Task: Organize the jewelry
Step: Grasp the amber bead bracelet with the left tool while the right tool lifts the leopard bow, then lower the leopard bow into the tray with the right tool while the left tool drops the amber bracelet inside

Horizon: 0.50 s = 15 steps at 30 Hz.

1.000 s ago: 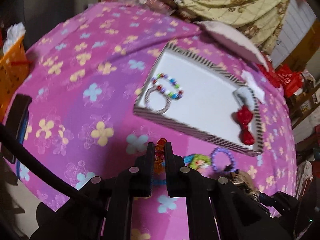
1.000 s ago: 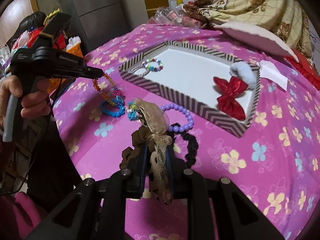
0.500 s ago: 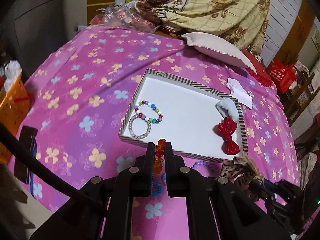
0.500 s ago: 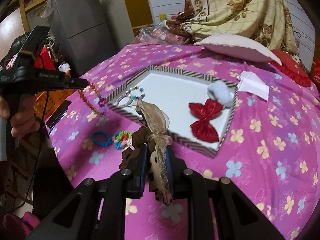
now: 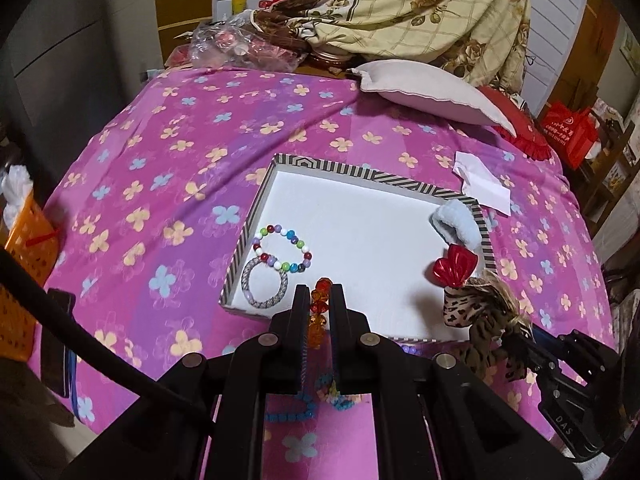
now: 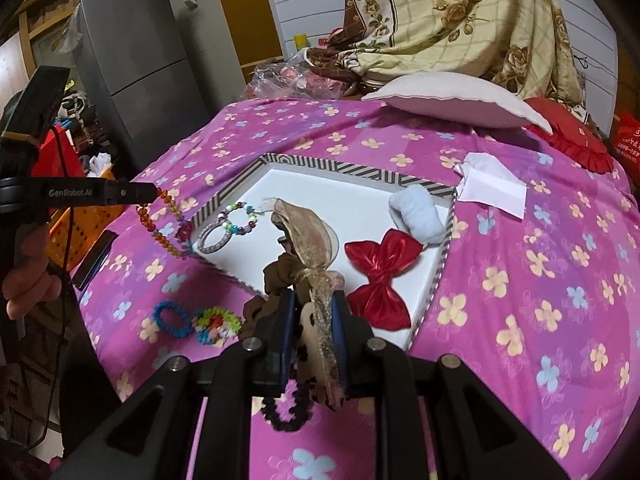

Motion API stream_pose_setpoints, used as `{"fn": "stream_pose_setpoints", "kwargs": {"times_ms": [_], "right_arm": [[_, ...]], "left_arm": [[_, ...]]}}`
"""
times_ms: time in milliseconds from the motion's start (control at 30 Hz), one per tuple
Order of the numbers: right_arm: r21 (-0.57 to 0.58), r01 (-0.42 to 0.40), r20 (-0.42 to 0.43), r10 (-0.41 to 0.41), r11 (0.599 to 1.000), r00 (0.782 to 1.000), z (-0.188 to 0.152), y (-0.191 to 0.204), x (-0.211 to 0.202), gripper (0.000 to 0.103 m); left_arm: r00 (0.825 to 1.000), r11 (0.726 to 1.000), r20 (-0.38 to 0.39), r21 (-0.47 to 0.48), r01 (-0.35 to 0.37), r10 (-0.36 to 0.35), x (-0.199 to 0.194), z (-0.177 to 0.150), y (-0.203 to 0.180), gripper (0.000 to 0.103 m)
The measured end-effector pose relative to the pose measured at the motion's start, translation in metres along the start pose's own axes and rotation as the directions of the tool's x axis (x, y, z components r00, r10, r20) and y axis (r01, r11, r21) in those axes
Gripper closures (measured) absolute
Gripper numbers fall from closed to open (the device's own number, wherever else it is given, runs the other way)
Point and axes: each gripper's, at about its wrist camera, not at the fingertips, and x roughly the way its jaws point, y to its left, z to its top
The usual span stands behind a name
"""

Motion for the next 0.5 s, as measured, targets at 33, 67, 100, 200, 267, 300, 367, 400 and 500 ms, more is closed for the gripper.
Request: {"fn": "stream_pose_setpoints", "kwargs": {"times_ms": [33,67,100,200,267,300,367,400,500], "right_arm": [[0.003,0.002,-0.003,-0.002,1.000,1.000,0.002,-0.002,0.003,0.085],[0.007,0.003,-0.004,-0.003,1.000,1.000,0.005,-0.003,0.006,0.085],[0.010,0.004,-0.005,-0.004,1.000,1.000,0.007,-0.005,0.009,0.085],[0.020,0.004,-0.009,-0.004,1.000,1.000,0.015,-0.010,0.017,0.085],[0.022,0.009,-0.011,-0.009,1.000,1.000,0.019,-0.012,0.022,0.085],[0.022,0.013,-0.013,-0.013,1.000,1.000,0.023,-0.013,0.026,0.085],[0.025,0.020,-0.016,-0.020,0.999,1.000,0.028,-0.015,0.032,0.085],[0.029,0.024,-0.018,-0.023,0.999,1.000,0.032,-0.017,0.036,0.085],[0.045,0.029,-0.021,-0.028,0.999,0.999,0.043,-0.024,0.048,0.085]], "left_arm": [[1.000,1.000,-0.001,0.003,-0.003,0.003,0.002,0.002,-0.001,0.078],[1.000,1.000,-0.002,0.007,-0.008,0.008,0.005,0.004,-0.003,0.078],[1.000,1.000,-0.003,0.010,-0.013,0.013,0.007,0.006,-0.004,0.078],[1.000,0.999,-0.011,0.018,-0.026,0.027,0.017,0.014,-0.009,0.078],[0.999,0.999,-0.015,0.023,-0.033,0.033,0.023,0.018,-0.012,0.078],[0.999,0.999,-0.017,0.025,-0.036,0.036,0.026,0.021,-0.014,0.078],[0.999,0.999,-0.022,0.032,-0.040,0.041,0.034,0.027,-0.019,0.078],[0.999,0.998,-0.024,0.036,-0.042,0.043,0.038,0.030,-0.021,0.078],[0.998,0.998,-0.030,0.042,-0.048,0.049,0.050,0.038,-0.027,0.078]]}}
